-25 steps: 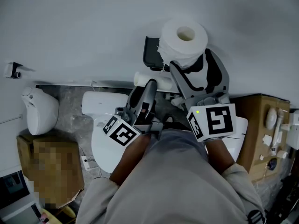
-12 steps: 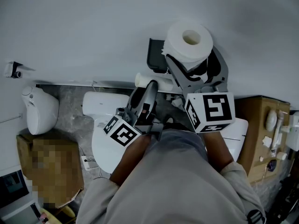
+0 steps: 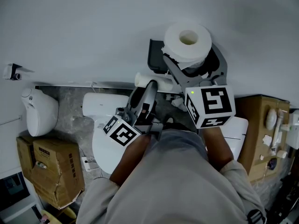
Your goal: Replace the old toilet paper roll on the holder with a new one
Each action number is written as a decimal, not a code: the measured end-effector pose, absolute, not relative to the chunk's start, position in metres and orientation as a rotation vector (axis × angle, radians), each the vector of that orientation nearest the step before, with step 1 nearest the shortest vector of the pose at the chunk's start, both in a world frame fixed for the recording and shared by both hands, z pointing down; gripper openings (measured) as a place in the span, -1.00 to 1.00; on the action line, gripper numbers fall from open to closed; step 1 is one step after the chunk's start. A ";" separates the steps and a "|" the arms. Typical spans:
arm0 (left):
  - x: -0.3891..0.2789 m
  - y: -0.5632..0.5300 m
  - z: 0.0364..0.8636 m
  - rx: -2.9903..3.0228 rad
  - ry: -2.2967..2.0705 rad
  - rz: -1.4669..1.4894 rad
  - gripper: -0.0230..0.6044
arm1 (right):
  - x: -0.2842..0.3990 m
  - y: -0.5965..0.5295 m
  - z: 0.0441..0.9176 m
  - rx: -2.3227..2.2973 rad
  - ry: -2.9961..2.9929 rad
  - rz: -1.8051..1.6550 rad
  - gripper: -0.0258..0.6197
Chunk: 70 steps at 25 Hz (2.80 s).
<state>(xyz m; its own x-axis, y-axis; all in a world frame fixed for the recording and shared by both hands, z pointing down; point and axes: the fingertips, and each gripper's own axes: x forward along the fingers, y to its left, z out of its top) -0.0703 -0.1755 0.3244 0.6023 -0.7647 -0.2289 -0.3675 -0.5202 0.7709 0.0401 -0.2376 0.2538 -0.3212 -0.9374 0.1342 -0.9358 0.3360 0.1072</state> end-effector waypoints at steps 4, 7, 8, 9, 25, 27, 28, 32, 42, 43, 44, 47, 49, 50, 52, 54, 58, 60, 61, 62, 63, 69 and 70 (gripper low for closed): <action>-0.071 -0.174 0.324 2.135 -0.886 -0.737 -0.38 | 0.041 -0.237 0.254 1.704 -2.442 0.003 0.56; -0.072 -0.173 0.323 2.139 -0.885 -0.738 -0.38 | 0.042 -0.236 0.254 1.694 -2.463 0.020 0.56; -0.072 -0.173 0.322 2.140 -0.885 -0.739 -0.38 | 0.042 -0.236 0.254 1.691 -2.470 0.027 0.56; -0.073 -0.173 0.322 2.141 -0.885 -0.740 -0.38 | 0.042 -0.236 0.254 1.689 -2.478 0.035 0.56; -0.061 -0.172 0.319 2.153 -0.847 -0.725 -0.38 | 0.051 -0.221 0.244 1.688 -2.534 0.057 0.56; -0.059 -0.172 0.318 2.157 -0.839 -0.721 -0.38 | 0.054 -0.219 0.244 1.695 -2.537 0.066 0.56; -0.059 -0.172 0.318 2.158 -0.835 -0.720 -0.38 | 0.053 -0.218 0.243 1.700 -2.539 0.070 0.56; -0.051 -0.170 0.319 2.166 -0.817 -0.705 -0.38 | 0.064 -0.212 0.241 1.725 -2.546 0.081 0.56; -0.017 -0.158 0.322 2.180 -0.755 -0.672 -0.38 | 0.112 -0.190 0.244 1.831 -2.539 0.139 0.56; -0.016 -0.158 0.323 2.179 -0.747 -0.669 -0.38 | 0.114 -0.190 0.244 1.843 -2.541 0.149 0.56; -0.015 -0.157 0.323 2.180 -0.739 -0.665 -0.38 | 0.117 -0.189 0.243 1.857 -2.545 0.164 0.56; -0.010 -0.156 0.323 2.185 -0.714 -0.650 -0.38 | 0.129 -0.186 0.244 1.911 -2.576 0.239 0.56; -0.008 -0.155 0.324 2.187 -0.699 -0.639 -0.38 | 0.135 -0.184 0.245 1.956 -2.620 0.319 0.56; -0.008 -0.155 0.324 2.187 -0.692 -0.634 -0.38 | 0.138 -0.183 0.247 1.980 -2.644 0.370 0.56; -0.006 -0.154 0.324 2.188 -0.681 -0.621 -0.38 | 0.146 -0.182 0.253 2.029 -2.681 0.488 0.56; -0.004 -0.154 0.325 2.190 -0.672 -0.606 -0.38 | 0.155 -0.182 0.262 2.080 -2.701 0.613 0.56; -0.002 -0.152 0.325 2.195 -0.663 -0.585 -0.38 | 0.168 -0.183 0.276 2.127 -2.772 0.831 0.55; -0.002 -0.152 0.327 2.196 -0.663 -0.574 -0.38 | 0.172 -0.184 0.283 2.135 -2.818 0.933 0.55; -0.003 -0.152 0.328 2.196 -0.664 -0.569 -0.38 | 0.174 -0.184 0.287 2.146 -2.832 0.985 0.55; -0.003 -0.152 0.329 2.196 -0.666 -0.565 -0.38 | 0.177 -0.185 0.292 2.160 -2.838 1.034 0.55; -0.004 -0.152 0.330 2.196 -0.667 -0.562 -0.38 | 0.179 -0.185 0.297 2.176 -2.837 1.079 0.55; -0.006 -0.152 0.337 2.182 -0.677 -0.552 -0.38 | 0.194 -0.186 0.336 2.265 -2.755 1.353 0.55; -0.006 -0.152 0.337 2.181 -0.677 -0.550 -0.38 | 0.195 -0.186 0.343 2.277 -2.735 1.397 0.55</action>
<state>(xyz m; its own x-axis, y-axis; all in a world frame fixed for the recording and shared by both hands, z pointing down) -0.0058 -0.1518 0.3373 0.7652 -0.6224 -0.1646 -0.2891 -0.5605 0.7761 0.1954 -0.1860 0.3426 -0.1464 -0.9871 -0.0642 -0.5264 0.1327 -0.8398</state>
